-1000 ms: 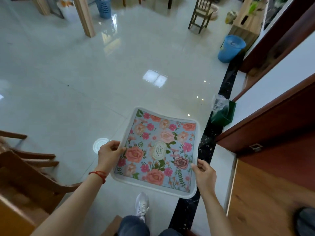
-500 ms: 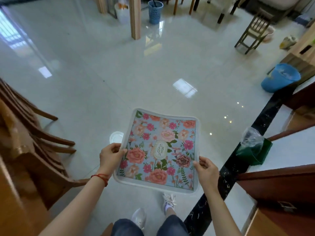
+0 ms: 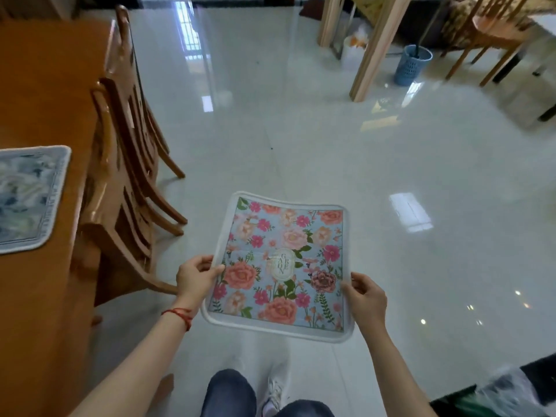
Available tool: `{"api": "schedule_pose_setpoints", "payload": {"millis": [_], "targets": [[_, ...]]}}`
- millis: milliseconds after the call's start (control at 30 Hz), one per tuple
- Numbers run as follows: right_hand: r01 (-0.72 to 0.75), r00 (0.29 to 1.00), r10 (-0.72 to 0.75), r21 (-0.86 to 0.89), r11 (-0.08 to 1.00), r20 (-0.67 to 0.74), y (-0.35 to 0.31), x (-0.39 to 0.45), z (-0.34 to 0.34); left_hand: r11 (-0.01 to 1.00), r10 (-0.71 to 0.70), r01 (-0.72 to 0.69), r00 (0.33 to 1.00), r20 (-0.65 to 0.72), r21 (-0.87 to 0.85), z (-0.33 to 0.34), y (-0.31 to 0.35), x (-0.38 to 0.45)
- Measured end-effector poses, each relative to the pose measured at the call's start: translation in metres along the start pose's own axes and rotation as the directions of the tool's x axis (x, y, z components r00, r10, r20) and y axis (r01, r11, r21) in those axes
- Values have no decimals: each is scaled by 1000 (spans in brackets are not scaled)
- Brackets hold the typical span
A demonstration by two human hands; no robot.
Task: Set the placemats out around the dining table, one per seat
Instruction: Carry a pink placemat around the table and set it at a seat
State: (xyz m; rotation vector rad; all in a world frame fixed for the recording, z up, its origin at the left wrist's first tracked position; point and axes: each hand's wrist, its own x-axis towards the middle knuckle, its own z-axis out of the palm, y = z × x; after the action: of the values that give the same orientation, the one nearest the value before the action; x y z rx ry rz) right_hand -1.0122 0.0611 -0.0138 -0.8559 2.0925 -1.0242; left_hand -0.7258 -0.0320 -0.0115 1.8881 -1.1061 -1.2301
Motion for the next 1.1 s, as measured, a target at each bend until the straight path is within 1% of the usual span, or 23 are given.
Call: {"api": "schedule_pose_setpoints", "payload": {"millis": [133, 233, 367, 600, 800, 967, 1100], "targets": [[20, 997, -19, -20, 1000, 79, -13, 30, 16, 998, -46, 43, 996, -74, -35, -4, -1, 15], [29, 992, -25, -36, 999, 121, -25, 55, 31, 994, -93, 87, 991, -98, -63, -7, 1, 33], [48, 987, -42, -38, 998, 156, -46, 89, 52, 990, -120, 110, 985, -125, -83, -7, 10, 64], [53, 981, -46, -33, 998, 188, -93, 158, 92, 985, -139, 124, 981, -137, -116, -11, 46, 131], [70, 977, -64, -24, 997, 203, -131, 215, 120, 987, -132, 117, 981, -142, -109, -8, 81, 192], [79, 973, -71, -28, 996, 218, -156, 272, 140, 985, -144, 126, 976, -165, -114, 8, 107, 240], [88, 963, -74, -45, 995, 257, -177, 330, 156, 985, -152, 133, 968, -197, -108, 28, 132, 285]]}}
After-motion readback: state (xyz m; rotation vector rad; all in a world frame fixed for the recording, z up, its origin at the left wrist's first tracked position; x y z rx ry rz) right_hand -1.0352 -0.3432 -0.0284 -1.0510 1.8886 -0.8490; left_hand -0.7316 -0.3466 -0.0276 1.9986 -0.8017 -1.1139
